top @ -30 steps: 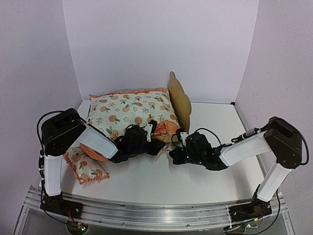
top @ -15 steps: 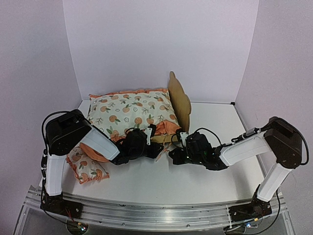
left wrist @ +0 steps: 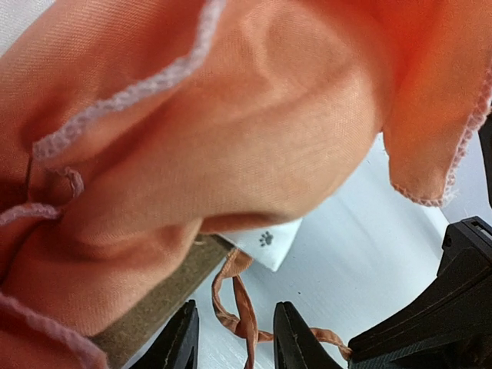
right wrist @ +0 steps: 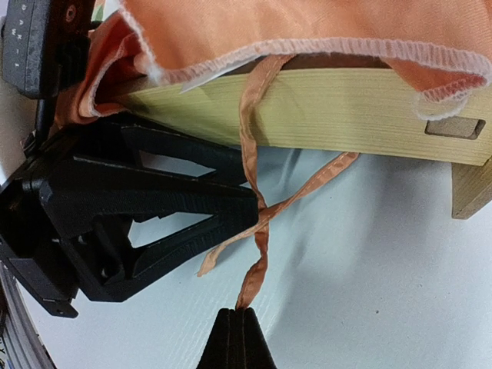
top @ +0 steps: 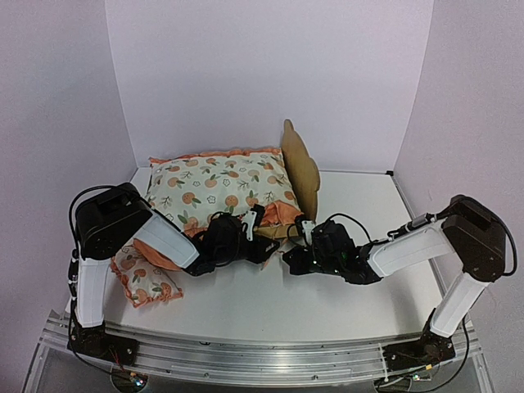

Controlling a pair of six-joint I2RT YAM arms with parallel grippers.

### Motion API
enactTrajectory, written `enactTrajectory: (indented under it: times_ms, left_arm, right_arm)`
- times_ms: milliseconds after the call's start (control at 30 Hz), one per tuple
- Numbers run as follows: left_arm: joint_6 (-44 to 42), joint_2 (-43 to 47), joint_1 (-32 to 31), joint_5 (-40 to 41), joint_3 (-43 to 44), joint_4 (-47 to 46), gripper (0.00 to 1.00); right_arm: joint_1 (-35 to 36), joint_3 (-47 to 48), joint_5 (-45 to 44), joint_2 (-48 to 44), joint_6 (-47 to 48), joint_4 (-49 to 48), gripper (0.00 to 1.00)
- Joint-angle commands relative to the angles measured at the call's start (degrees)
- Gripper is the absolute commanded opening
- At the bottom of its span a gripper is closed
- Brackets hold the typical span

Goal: Set up the pet bed

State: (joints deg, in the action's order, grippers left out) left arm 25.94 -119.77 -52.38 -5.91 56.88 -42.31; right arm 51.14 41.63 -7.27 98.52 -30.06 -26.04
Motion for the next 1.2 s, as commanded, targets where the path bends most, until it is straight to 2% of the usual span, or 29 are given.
enactTrajectory:
  times_ms: [0,233,333,433,467,667,867,1167]
  left_arm:
    - [1.60,-0.48,0.59,3.31,2.77,0.30,0.35]
    - [0.90,-2.38,0.52,3.43,4.29,0.44,0.29]
    - [0.25,-2.82,0.52,4.61,4.80,0.76,0.20]
    - [-0.54,-2.65,0.51,4.66,4.91,0.43,0.02]
    - [-1.00,-2.34,0.52,4.34,4.78,0.31,0.01]
    - [-5.72,2.50,0.52,-1.42,1.95,2.52,0.00]
    - [-12.17,5.20,0.48,-5.58,0.01,3.83,0.00]
    - [-14.68,8.41,0.51,-11.44,-2.03,8.35,0.00]
  right_arm:
    - [-0.25,1.00,1.07,-0.36,-0.18,-1.30,0.00]
    - [-0.62,1.07,2.58,-0.42,-0.44,-1.38,0.00]
    - [-0.95,0.95,3.14,-0.48,-0.69,-1.36,0.00]
    - [-1.37,0.62,3.16,-0.94,-0.69,-1.38,0.00]
    - [-1.66,0.52,3.06,-1.20,-0.69,-1.37,0.00]
    - [-4.76,3.88,2.76,-0.74,3.40,-1.27,0.00]
    - [-5.53,10.08,5.27,6.06,5.09,-2.26,0.00]
    - [-6.26,14.72,7.22,11.93,4.67,-4.37,0.00]
